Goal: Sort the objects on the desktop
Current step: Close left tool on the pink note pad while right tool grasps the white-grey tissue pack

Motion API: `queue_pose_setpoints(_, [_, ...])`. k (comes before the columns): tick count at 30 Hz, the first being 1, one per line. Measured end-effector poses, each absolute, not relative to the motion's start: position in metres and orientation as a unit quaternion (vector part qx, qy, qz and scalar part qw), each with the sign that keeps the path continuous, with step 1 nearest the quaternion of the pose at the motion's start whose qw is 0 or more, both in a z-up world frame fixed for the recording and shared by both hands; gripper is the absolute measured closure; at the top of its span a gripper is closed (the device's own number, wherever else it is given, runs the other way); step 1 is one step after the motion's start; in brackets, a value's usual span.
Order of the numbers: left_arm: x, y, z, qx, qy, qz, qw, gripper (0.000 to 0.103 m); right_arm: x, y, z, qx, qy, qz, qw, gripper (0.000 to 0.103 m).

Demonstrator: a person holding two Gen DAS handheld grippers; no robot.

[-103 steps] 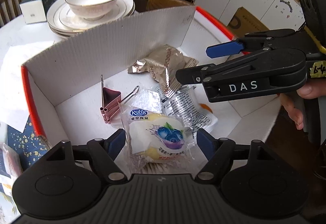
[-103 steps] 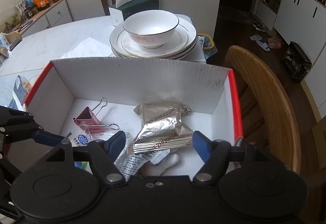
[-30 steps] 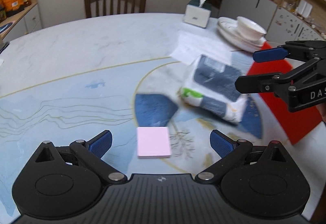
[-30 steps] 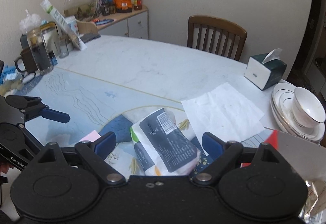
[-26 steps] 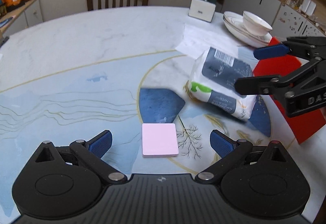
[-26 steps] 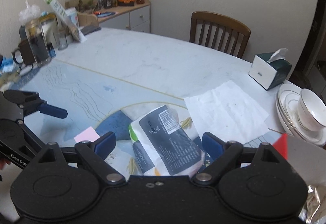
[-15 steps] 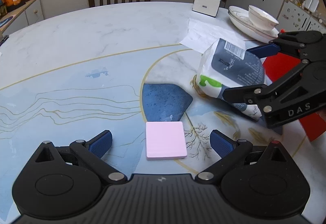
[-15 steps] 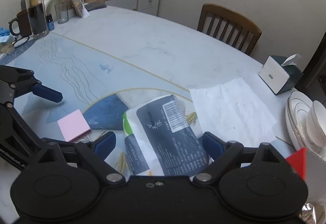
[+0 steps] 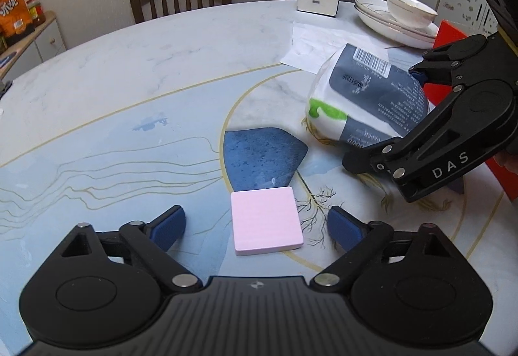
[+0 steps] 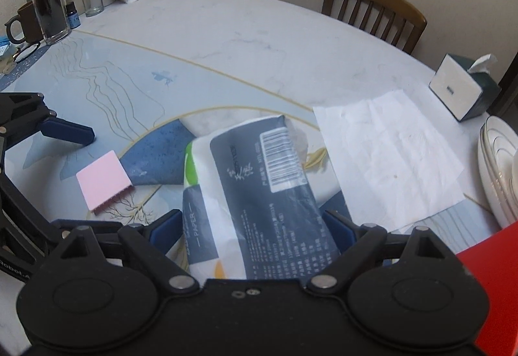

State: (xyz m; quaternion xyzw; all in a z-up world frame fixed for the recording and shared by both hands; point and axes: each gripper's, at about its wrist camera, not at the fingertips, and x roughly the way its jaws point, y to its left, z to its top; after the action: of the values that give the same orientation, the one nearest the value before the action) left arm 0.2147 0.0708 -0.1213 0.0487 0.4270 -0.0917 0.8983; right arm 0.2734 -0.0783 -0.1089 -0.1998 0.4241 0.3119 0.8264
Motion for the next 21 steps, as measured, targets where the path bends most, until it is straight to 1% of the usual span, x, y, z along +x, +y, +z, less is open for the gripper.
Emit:
queue_pose_setpoints(3, [0.2140, 0.0699, -0.1203, 0.050, 0.424, -0.092, 0.900, 0.015, 0.2752, -0.0801, -0.1118, -0.191, 0.432, 0.309, 0.826, 0.013])
queue_pose_setpoints(7, [0.2134, 0.0688, -0.1189, 0.052, 0.423, -0.093, 0.900, 0.026, 0.2757, -0.0827, -0.1139, -0.185, 0.439, 0.306, 0.825, 0.015])
queue_pose_setpoints(11, [0.2118, 0.0668, -0.1164, 0.054, 0.421, -0.096, 0.900, 0.040, 0.2763, -0.0848, -0.1126, -0.173, 0.443, 0.304, 0.826, 0.024])
queue_pose_setpoints(12, [0.2116, 0.0664, -0.1158, 0.055, 0.421, -0.096, 0.900, 0.046, 0.2763, -0.0849, -0.1119, -0.170, 0.443, 0.303, 0.826, 0.026])
queue_pose_setpoints(14, [0.2109, 0.0659, -0.1149, 0.055, 0.421, -0.097, 0.900, 0.053, 0.2761, -0.0858, -0.1109, -0.163, 0.446, 0.304, 0.826, 0.027])
queue_pose_setpoints(15, [0.2110, 0.0658, -0.1145, 0.056, 0.421, -0.097, 0.900, 0.055, 0.2754, -0.0861, -0.1109, -0.161, 0.447, 0.303, 0.826, 0.027])
queue_pose_setpoints(16, [0.2104, 0.0659, -0.1144, 0.056, 0.421, -0.097, 0.900, 0.060, 0.2745, -0.0864, -0.1107, -0.160, 0.448, 0.301, 0.827, 0.029])
queue_pose_setpoints(17, [0.2101, 0.0658, -0.1142, 0.056, 0.421, -0.096, 0.900, 0.062, 0.2733, -0.0866, -0.1104, -0.159, 0.448, 0.299, 0.827, 0.031])
queue_pose_setpoints(21, [0.2067, 0.0650, -0.1148, 0.057, 0.418, -0.096, 0.902, 0.062, 0.2687, -0.0882, -0.1071, -0.145, 0.454, 0.300, 0.827, 0.037])
